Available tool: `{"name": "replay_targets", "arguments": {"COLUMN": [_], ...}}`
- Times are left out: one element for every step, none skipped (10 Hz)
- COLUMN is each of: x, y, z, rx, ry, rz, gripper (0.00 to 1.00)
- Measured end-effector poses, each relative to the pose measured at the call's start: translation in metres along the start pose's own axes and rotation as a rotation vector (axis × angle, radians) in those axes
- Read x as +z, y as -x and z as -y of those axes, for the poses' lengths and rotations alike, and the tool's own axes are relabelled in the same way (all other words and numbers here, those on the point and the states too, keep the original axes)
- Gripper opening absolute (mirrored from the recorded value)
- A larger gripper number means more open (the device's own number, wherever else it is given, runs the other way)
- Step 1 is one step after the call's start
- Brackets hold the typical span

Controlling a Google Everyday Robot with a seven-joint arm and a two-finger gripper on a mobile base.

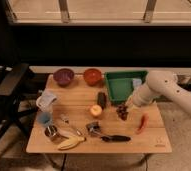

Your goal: Place grapes in red bowl

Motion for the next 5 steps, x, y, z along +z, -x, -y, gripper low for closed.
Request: {"name": "replay_targets", "arguments": {"x": [-0.019,-0.045,-0.064,-0.074,-0.081], "y": [0.005,0.015,0.023,0.029,0.035], "z": [0.004,0.017,0.034,0.050,0.067], "rx": [-0.003,-0.013,-0.021,-0.027,-0.027], "ry": [-0.027,-0.072,-0.111,-0.138,-0.156], "rz": [-0.001,-0.007,-0.011,-0.012,-0.007], "gripper": [0.00,0.00,0.00,0.00,0.00]}}
